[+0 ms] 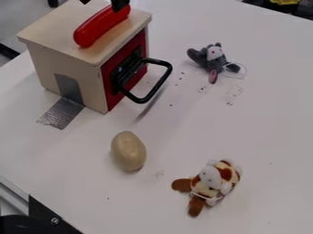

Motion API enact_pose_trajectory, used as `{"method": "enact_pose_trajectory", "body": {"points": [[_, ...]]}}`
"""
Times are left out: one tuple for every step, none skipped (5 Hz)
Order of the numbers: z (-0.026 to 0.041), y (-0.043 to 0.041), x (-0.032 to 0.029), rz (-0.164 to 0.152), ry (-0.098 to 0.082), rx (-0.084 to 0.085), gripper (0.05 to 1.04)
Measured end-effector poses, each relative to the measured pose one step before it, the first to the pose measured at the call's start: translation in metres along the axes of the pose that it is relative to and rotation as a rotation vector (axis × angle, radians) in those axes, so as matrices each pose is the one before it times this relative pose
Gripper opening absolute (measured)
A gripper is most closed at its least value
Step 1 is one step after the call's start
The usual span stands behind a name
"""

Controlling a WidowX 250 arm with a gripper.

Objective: Open the drawer

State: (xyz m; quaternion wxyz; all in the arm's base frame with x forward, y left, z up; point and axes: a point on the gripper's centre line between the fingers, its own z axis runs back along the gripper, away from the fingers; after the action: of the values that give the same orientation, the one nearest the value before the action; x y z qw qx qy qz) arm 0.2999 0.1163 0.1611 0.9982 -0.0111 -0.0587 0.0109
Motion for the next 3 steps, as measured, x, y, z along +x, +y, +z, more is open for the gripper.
{"method": "enact_pose_trajectory", "body": {"points": [[-0.00995,-0.00053,-0.00313,0.0054,0.0299,-0.0117,1.000],[-0.01965,-0.02119,-0.02249,-0.0011,0.0266,-0.0108,1.000],[-0.00656,-0.02017,-0.02350,0.0112,-0.0054,-0.0006,1.000]]}}
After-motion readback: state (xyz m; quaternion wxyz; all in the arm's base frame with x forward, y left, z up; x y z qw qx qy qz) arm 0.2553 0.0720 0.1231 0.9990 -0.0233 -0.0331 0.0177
